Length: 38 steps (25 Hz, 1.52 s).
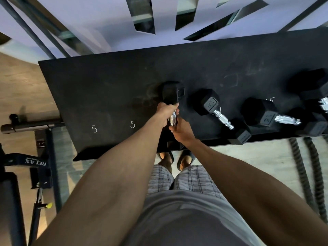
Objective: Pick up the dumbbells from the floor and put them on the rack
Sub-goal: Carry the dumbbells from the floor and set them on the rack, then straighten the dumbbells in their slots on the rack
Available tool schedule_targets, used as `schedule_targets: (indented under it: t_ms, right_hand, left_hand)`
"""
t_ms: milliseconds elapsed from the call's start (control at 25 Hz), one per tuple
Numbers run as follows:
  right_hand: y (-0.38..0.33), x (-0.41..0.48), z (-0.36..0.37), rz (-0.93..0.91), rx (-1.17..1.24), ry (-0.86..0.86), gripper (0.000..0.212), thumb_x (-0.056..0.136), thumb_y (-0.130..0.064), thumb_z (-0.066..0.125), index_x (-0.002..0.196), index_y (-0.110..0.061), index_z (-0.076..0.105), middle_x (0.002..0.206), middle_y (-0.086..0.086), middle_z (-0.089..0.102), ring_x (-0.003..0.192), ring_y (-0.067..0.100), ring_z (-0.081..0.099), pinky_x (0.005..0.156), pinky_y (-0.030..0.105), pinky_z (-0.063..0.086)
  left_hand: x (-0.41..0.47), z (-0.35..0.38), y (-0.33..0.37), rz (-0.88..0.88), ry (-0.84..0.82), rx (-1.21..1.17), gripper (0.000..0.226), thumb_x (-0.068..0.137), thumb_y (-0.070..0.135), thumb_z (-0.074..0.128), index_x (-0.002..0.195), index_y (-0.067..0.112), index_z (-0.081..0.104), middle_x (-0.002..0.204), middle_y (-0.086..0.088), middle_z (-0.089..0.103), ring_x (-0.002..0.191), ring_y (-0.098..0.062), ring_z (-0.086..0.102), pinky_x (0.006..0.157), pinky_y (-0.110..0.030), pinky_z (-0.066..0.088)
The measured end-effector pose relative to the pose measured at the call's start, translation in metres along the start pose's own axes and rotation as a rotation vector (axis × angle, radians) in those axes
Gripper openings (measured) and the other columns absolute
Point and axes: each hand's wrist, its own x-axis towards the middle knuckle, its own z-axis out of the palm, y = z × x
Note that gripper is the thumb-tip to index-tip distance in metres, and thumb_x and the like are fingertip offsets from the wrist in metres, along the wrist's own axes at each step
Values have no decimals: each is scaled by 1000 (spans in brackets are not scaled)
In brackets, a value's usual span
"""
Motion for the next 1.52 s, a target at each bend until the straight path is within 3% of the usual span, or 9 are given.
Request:
schedule_targets:
  t_ms: [400,560,720,800,880,960,1080,1320,1520]
  right_hand:
    - [12,1,-1,-3,-64,-72,38,92,-20,63,127,-9,52,115,14,67,106,32,63,79,33,45]
    - [10,1,-5,-12,-60,-99,40,92,-18,61,130,-10,50,118,13,65,110,32,62,79,31,41]
    - [10,-12,-11,-19,-147,-82,37,92,-24,58,124,-7,50,115,17,66,109,36,61,82,38,47]
    - [14,-24,-25,-14,-188,-64,35,91,-26,56,122,-10,51,114,17,66,108,37,61,85,41,49]
    - [20,-31,-47,-13,-231,-24,33,92,-26,53,122,-12,54,115,17,65,108,36,62,85,40,50]
    - [34,-40,-72,-45,-293,48,29,93,-24,50,118,-10,57,113,18,66,106,36,63,84,38,50]
    - [60,-50,-113,-121,-438,164,24,96,-21,47,113,-8,58,107,17,69,101,37,65,77,36,50]
    - [127,-41,-165,-288,-655,253,32,91,-23,53,120,-9,55,119,13,59,114,31,52,92,41,44]
    - [158,-29,-166,-343,-581,96,39,91,-22,57,127,-7,49,123,14,56,115,32,54,96,42,46]
  left_hand:
    - [-1,10,-13,-7,78,-11,19,91,19,66,103,6,58,73,-3,63,66,-12,62,79,-30,55]
    - [-1,12,-15,11,102,28,16,93,21,63,96,6,60,76,-3,65,75,-16,64,93,-35,55]
    - [-9,3,-15,8,54,588,29,93,24,58,112,2,62,102,-12,67,97,-27,68,80,-33,54]
    - [-23,2,-15,-38,-55,917,23,94,20,51,100,4,65,93,-13,71,83,-29,71,67,-30,54]
    - [-37,7,-13,-164,-151,1019,30,97,22,43,87,3,64,80,-14,70,73,-30,68,70,-34,56]
    - [-51,27,-15,-232,-215,946,37,102,28,37,86,3,59,78,-14,66,69,-28,64,75,-36,55]
    - [-62,75,-21,-85,-224,568,33,102,31,41,105,4,60,81,-11,67,69,-23,63,77,-35,54]
    - [-64,163,-42,-5,-34,-215,33,98,20,52,121,-1,62,112,-17,68,101,-23,62,99,-36,48]
    - [-50,190,-55,-32,158,-456,26,93,12,58,115,0,66,100,-11,67,90,-20,63,68,-25,51]
